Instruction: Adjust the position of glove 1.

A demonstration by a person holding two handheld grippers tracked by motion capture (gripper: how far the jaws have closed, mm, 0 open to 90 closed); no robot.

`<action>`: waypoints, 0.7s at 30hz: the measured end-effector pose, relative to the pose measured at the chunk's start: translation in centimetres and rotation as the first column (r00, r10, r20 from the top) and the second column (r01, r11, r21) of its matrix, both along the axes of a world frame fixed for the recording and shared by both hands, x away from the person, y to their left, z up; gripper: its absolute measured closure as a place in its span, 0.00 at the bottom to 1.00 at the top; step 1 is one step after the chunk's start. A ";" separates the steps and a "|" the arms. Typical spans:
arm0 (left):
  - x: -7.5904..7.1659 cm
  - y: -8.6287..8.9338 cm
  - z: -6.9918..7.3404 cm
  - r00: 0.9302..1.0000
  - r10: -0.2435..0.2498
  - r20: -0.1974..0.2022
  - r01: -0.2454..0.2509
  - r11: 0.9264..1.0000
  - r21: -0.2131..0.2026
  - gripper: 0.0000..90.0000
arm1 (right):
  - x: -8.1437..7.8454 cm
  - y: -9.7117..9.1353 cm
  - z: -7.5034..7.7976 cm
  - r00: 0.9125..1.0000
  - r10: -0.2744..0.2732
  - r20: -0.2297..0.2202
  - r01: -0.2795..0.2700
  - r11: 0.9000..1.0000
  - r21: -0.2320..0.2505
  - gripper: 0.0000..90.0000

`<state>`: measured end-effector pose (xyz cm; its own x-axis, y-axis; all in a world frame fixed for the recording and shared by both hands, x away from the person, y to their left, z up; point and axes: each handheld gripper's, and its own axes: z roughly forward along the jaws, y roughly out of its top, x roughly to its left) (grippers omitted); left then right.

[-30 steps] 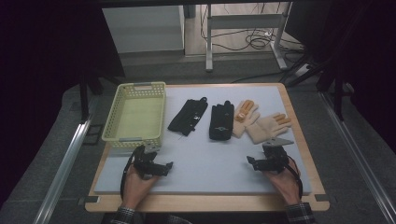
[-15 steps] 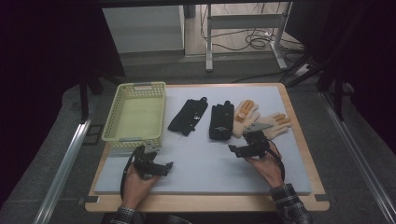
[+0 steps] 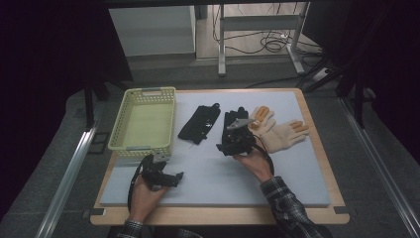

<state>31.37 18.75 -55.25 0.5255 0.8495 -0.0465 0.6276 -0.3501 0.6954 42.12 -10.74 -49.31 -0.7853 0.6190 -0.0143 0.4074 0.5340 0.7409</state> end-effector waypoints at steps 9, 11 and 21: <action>0.0 0.0 0.0 1.000 -0.001 -0.001 0.001 1.000 0.000 0.01 | 2.3 5.2 -0.7 0.999 0.047 -0.023 -0.047 0.999 -0.019 0.44; 0.0 0.0 0.0 1.000 -0.001 -0.001 0.001 1.000 -0.001 0.01 | 2.9 6.2 -1.0 0.999 0.044 -0.022 -0.044 0.999 -0.027 0.47; 0.0 0.0 0.0 1.000 0.000 -0.001 0.000 1.000 -0.003 0.01 | 6.4 8.5 -1.6 1.000 -0.023 -0.018 0.022 0.999 -0.037 0.36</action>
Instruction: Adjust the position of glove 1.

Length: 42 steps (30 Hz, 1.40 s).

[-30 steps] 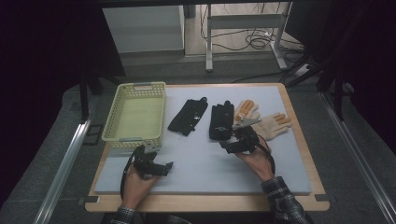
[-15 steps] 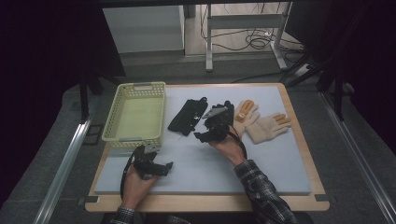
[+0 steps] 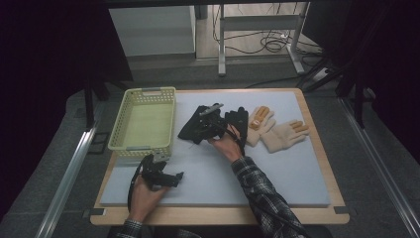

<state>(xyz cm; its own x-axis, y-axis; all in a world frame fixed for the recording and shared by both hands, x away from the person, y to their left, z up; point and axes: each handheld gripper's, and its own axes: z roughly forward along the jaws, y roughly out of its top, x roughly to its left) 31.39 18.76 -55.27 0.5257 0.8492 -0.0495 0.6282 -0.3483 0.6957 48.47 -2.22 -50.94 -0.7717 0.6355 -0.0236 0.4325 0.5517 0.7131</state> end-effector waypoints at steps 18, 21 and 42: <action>0.0 0.0 0.0 1.000 -0.004 -0.001 0.004 1.000 0.004 0.01 | 3.8 2.1 -2.0 0.993 -0.093 -0.069 0.091 0.995 -0.034 0.45; 0.0 0.0 0.0 1.000 -0.004 -0.001 0.004 1.000 0.004 0.01 | 3.8 1.7 -1.8 0.992 -0.092 -0.090 0.092 0.996 -0.007 0.76; 0.0 0.1 0.0 1.000 -0.004 -0.004 0.004 1.000 0.005 0.01 | 0.0 -0.3 2.6 0.998 0.064 -0.024 -0.064 0.998 -0.007 0.92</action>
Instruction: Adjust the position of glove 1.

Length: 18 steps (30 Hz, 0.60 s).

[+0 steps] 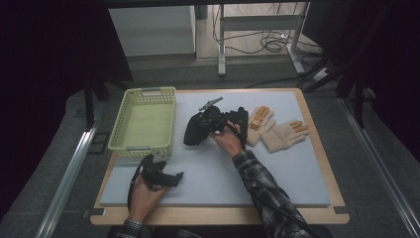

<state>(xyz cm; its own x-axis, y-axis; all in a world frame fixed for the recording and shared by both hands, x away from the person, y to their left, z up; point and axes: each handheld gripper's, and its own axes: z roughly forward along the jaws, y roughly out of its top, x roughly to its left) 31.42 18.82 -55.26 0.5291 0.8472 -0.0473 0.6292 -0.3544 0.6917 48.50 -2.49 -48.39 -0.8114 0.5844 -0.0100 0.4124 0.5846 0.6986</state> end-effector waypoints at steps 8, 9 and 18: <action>0.0 0.0 0.0 1.000 0.000 0.001 0.000 1.000 -0.001 0.01 | -4.3 -2.0 2.9 0.996 0.089 0.026 -0.090 0.996 0.018 0.92; 0.0 0.0 0.0 1.000 0.000 0.001 0.000 1.000 -0.001 0.01 | -4.3 -2.0 2.9 0.996 0.089 0.026 -0.090 0.996 0.018 0.92; 0.0 -0.1 0.0 1.000 0.006 0.004 -0.006 1.000 -0.006 0.01 | -10.4 -5.3 4.2 0.983 0.182 0.008 -0.182 0.982 0.045 0.92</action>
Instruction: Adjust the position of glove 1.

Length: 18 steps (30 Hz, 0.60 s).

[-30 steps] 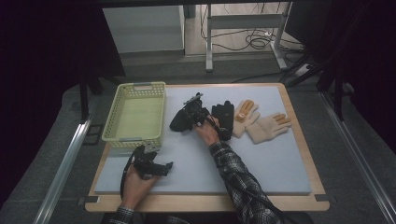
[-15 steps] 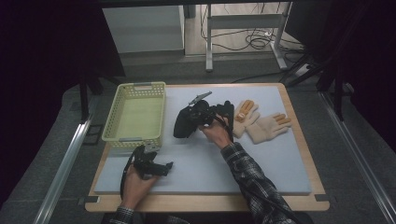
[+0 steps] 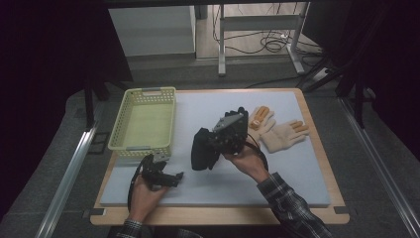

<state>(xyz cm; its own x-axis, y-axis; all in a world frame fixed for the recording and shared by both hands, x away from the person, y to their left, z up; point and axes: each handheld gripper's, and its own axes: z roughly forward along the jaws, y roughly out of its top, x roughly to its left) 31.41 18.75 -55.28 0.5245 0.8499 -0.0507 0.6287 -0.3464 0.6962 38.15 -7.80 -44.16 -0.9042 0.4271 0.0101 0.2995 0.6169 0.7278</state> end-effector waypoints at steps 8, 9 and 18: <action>0.0 0.0 0.0 1.000 0.003 -0.001 -0.003 1.000 -0.003 0.01 | -3.7 -2.2 -4.0 0.999 0.019 -0.037 -0.020 0.999 -0.030 0.89; 0.0 0.0 0.0 1.000 0.000 -0.001 0.000 1.000 0.001 0.01 | -4.2 -2.5 -5.5 0.999 0.014 -0.033 -0.015 0.999 -0.047 0.81; 0.0 0.0 0.0 1.000 0.000 -0.001 0.000 1.000 0.001 0.01 | -4.5 -4.2 -6.4 0.998 -0.035 -0.047 0.035 0.999 0.005 0.41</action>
<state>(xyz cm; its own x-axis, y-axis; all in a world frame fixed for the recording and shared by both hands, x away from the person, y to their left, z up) 31.39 18.75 -55.27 0.5246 0.8499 -0.0502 0.6292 -0.3473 0.6953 33.66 -11.99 -50.54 -0.8873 0.4580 0.0546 0.3545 0.6015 0.7159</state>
